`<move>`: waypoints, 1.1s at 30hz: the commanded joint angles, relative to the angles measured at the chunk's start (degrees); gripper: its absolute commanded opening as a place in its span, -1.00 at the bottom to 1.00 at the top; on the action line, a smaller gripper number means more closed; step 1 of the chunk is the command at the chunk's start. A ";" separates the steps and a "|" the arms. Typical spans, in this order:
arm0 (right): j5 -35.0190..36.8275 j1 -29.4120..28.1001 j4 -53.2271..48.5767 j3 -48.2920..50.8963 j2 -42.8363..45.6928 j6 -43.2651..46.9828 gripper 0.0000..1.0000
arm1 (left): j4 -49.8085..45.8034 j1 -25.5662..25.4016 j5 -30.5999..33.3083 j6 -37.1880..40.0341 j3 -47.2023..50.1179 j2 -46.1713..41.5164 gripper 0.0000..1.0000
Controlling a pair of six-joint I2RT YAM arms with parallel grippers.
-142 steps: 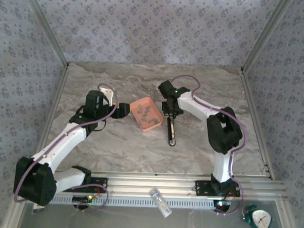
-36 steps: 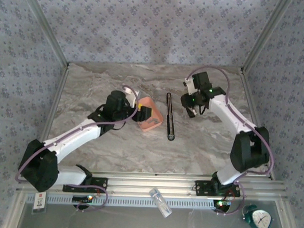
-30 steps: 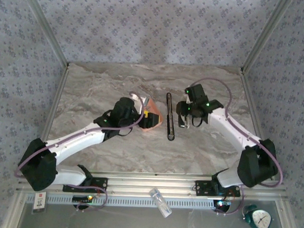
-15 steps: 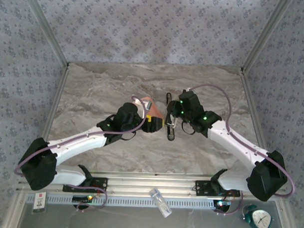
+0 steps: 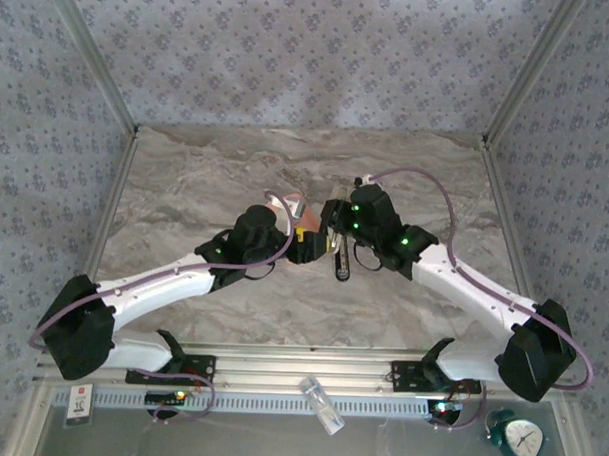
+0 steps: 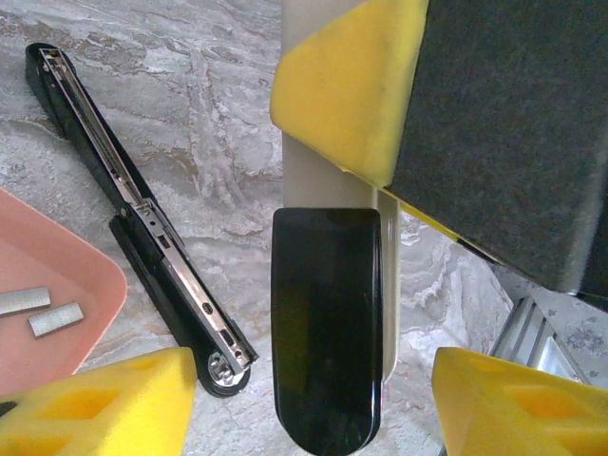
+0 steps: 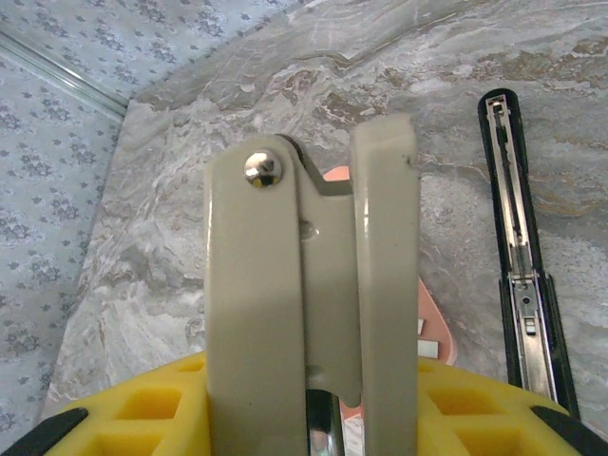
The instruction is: Load the staples into the stapler
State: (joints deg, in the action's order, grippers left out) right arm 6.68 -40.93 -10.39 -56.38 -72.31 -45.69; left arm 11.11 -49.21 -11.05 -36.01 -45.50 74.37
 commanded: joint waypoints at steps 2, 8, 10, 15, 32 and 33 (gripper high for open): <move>0.00 -0.72 5.01 -0.63 1.87 -1.48 -0.32 | 4.38 -0.28 0.41 -0.63 0.08 1.01 0.22; -0.47 -0.77 6.62 -0.46 2.13 -2.54 -0.32 | 5.47 -0.44 -0.05 -1.41 0.09 1.92 0.18; -0.62 -0.76 7.11 -0.33 2.38 -2.68 -0.32 | 5.34 -0.42 0.02 -1.52 0.07 2.10 0.17; -1.22 -0.81 7.32 -0.29 3.21 -1.82 -0.31 | 5.41 -0.35 0.81 -1.68 0.34 1.65 -0.17; -10.68 5.47 -2.26 11.88 18.62 18.11 0.28 | 8.58 4.33 -3.06 -2.77 2.30 -4.84 -1.00; -10.76 4.93 -2.64 12.16 18.17 19.06 0.26 | 8.90 4.44 -3.53 -3.17 2.22 -4.85 -1.00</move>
State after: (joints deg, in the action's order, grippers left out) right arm -1.61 -35.27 -10.96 -45.52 -54.00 -31.55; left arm 12.64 -45.08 -12.01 -38.79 -42.65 72.29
